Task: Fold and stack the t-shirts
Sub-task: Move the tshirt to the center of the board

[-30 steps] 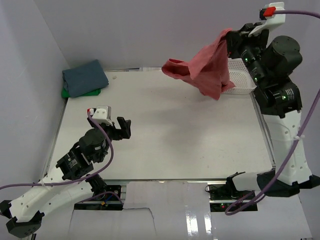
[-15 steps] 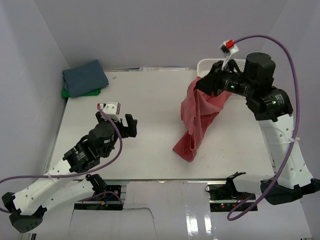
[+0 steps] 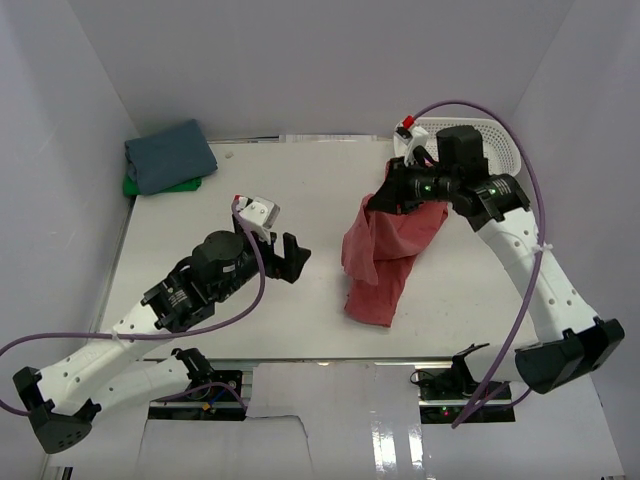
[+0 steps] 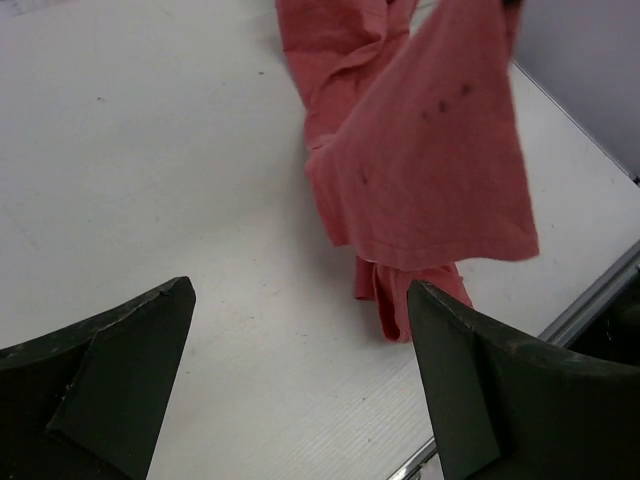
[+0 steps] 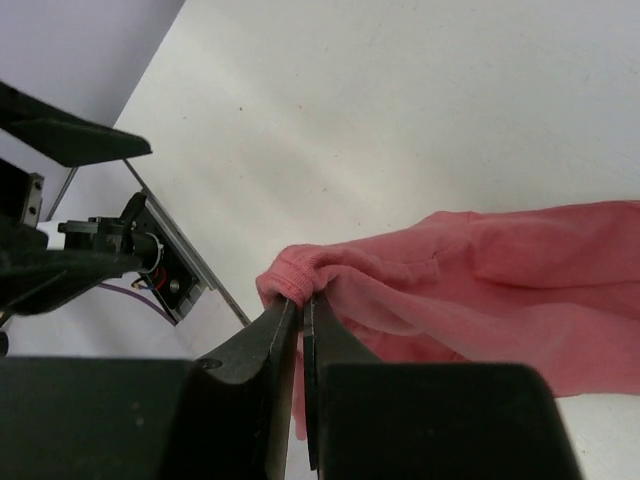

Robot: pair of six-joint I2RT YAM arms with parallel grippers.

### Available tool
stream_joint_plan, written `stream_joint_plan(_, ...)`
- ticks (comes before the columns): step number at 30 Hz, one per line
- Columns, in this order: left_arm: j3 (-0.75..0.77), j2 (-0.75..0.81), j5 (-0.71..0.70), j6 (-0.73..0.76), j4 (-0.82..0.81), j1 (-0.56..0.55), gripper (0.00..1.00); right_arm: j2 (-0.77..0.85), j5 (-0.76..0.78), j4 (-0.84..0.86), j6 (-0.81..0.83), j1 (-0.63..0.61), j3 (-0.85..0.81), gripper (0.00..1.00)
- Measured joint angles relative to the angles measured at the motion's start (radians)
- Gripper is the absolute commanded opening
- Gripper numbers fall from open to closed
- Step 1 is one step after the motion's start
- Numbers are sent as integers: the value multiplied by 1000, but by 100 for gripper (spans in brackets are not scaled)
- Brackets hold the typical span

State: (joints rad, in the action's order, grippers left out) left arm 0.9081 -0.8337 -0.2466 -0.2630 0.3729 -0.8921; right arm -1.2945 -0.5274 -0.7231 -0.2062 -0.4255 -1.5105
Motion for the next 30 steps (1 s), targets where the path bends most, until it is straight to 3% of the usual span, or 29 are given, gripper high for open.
stream_joint_plan(7,48,-98,151,126,-19,0,98,-188,32,-4,-12,-41,-112,8)
stream_joint_plan(17,216,-287,335,166,-10,-21,98,-248,77,-7,-35,-81,-167,8)
stream_joint_plan(22,255,-358,335,150,2,-59,98,-271,89,-7,-54,-87,-192,8)
stream_joint_plan(30,269,-494,203,132,35,-175,98,-330,99,-8,-83,-92,-274,8)
